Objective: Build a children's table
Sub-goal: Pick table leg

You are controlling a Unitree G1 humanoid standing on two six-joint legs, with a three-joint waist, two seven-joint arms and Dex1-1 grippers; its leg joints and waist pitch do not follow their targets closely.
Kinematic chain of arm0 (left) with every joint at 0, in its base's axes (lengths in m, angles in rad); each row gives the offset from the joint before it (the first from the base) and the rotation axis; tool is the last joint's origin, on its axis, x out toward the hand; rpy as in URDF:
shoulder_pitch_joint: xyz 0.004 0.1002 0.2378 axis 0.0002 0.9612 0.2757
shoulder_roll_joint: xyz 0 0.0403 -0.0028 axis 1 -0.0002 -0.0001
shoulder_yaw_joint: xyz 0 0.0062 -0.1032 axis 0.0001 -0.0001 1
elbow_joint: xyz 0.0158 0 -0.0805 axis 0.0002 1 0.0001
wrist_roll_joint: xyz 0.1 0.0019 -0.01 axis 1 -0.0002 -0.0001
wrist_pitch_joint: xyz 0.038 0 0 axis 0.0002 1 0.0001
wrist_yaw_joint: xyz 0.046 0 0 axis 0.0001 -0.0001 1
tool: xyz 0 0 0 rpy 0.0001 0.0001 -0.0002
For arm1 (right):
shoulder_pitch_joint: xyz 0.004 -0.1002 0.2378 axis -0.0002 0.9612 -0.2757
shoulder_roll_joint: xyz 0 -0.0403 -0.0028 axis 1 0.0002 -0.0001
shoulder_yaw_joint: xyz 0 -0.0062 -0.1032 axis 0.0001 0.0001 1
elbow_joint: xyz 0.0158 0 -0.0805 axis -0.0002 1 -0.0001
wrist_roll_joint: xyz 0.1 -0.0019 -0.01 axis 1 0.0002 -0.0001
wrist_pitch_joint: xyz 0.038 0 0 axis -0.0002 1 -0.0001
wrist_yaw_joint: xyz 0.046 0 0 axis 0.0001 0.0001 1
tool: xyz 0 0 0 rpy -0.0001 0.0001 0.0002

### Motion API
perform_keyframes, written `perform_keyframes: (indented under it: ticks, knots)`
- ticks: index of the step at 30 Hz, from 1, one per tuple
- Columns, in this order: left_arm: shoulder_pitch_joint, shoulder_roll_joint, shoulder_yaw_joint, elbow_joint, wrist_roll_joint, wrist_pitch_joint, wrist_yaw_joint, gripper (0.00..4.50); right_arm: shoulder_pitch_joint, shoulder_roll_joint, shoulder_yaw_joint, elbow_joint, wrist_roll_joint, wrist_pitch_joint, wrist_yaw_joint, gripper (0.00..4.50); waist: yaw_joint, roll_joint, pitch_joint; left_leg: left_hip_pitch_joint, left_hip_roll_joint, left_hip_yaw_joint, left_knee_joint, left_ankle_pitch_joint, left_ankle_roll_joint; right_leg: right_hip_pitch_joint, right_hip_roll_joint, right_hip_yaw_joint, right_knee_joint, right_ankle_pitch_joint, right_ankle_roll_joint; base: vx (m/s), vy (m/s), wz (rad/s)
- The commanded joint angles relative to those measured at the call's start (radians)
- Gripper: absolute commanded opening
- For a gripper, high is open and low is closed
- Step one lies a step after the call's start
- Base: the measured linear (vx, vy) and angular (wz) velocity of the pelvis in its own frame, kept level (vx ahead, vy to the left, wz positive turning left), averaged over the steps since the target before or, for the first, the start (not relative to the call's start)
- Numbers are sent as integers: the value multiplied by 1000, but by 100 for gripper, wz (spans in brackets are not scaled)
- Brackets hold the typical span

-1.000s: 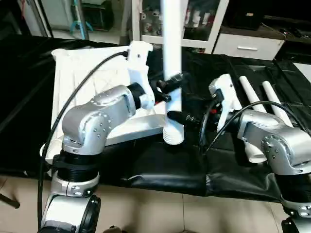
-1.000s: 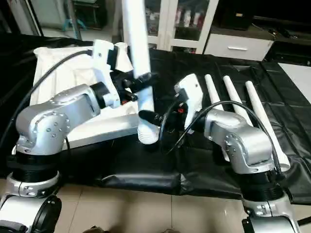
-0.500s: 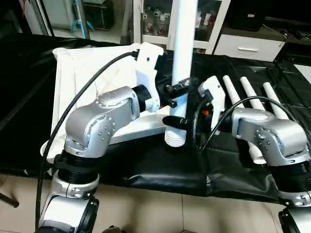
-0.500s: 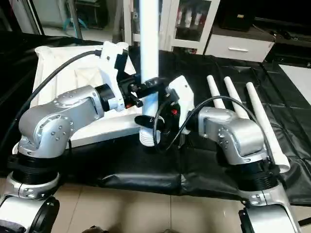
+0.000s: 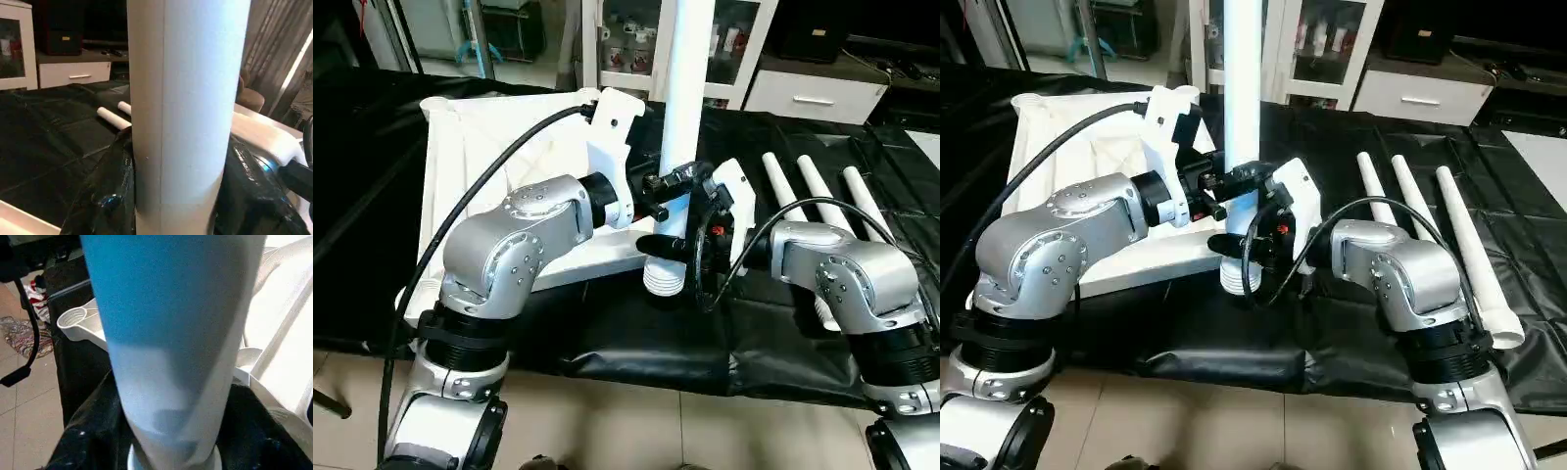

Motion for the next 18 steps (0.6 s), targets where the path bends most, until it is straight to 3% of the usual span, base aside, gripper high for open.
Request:
perform_keyframes:
  ticks: [1, 5, 8, 11, 14, 18]
  knots:
    - [-1, -3, -27, -30, -1, -2, -28, 185, -17, -3, -5, -4, -5, 5, -6, 222, 1, -2, -76, 11, 47, -17, -70, 23, 12, 61, -59, 45, -59, 25, -256, 0, 0, 0]
    - [0, 5, -36, -32, 5, -5, -39, 185, -14, 2, -10, -4, -9, -3, -10, 206, 1, -1, -76, 11, 48, -18, -70, 17, 6, 62, -59, 45, -60, 18, -254, 0, 0, 0]
    - [7, 23, -49, -36, 9, 9, -49, 255, -8, 11, -24, 1, -14, -14, -32, 200, 1, 3, -77, 12, 47, -18, -70, 21, 5, 61, -57, 45, -57, 34, -256, 0, 0, 0]
    - [12, 17, -32, -34, 5, 16, -34, 265, -4, 16, -35, 1, -14, -16, -43, 197, 1, 2, -77, 11, 47, -18, -71, 15, 2, 62, -58, 45, -58, 35, -258, 0, 0, 0]
    - [22, 8, 2, -28, -12, 22, -25, 298, 9, 22, -53, -3, -16, -16, -66, 192, 3, 7, -77, 13, 47, -18, -72, 3, -10, 61, -56, 45, -58, 32, -260, 0, 0, 0]
    - [33, 13, 18, -29, -16, 12, -28, 324, 16, 28, -87, 13, -32, -33, -110, 191, 1, 1, -77, 12, 46, -17, -73, -4, -10, 62, -56, 45, -60, 23, -254, 0, 0, 0]
